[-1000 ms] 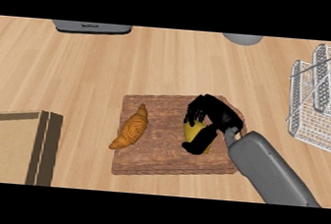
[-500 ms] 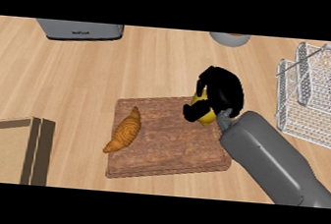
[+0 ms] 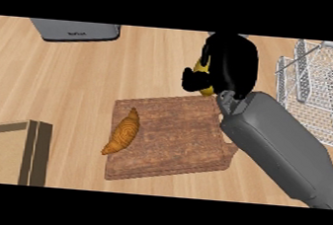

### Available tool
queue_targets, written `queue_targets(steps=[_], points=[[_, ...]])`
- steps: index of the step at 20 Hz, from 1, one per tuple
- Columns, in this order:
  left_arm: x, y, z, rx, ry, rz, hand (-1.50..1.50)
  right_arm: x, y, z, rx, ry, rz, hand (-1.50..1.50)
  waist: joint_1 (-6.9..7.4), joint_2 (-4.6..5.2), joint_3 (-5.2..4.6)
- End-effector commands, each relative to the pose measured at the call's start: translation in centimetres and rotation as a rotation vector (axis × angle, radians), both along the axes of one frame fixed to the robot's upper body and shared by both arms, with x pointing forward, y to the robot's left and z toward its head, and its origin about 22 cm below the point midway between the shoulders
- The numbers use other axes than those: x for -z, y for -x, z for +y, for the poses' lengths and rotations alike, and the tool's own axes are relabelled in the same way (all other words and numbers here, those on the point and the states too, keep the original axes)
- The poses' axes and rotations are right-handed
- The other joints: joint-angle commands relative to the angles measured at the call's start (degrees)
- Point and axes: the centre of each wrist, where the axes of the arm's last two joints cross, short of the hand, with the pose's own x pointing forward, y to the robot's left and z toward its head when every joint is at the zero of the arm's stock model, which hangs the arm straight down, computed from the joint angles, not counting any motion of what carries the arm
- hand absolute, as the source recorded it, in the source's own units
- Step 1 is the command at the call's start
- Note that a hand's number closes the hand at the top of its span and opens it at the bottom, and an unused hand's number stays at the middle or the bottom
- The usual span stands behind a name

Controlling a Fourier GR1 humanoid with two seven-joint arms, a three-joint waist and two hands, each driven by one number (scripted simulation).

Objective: Pick the lemon from the cutting board and place it in the tiered basket

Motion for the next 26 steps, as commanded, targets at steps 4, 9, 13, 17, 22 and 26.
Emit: queue_targets(steps=[4, 9, 13, 17, 22, 26], points=[[-2.5, -8.4, -1.3, 0.078, -0.025, -0.394, 0.00, -4.7, 0.1, -1.0, 0.164, -0.085, -0.114, 1.50, -1.06, 1.07, -0.57], [-2.7, -9.3, -1.2, 0.089, -0.016, -0.413, 0.00, -5.6, -0.3, -3.5, 0.200, -0.076, -0.190, 1.50, -0.35, 1.94, -0.51], [-2.4, -9.4, -1.9, 0.113, -0.004, -0.426, 0.00, -5.2, -1.6, -7.1, 0.269, -0.024, -0.194, 1.50, 1.26, 2.55, -0.42], [-2.4, -10.1, -1.8, 0.134, -0.001, -0.431, 0.00, -6.1, -2.2, -9.6, 0.288, -0.027, -0.236, 1.50, 1.85, 2.85, -0.41], [-2.2, -10.5, -2.7, 0.162, 0.003, -0.449, 0.00, -9.2, -2.9, -12.3, 0.269, -0.256, -0.331, 1.50, 3.63, 3.40, -0.28], [-2.2, -10.4, -2.9, 0.162, 0.004, -0.452, 0.00, -8.1, -3.3, -15.4, 0.281, -0.256, -0.328, 1.50, 3.92, 3.42, -0.20]])
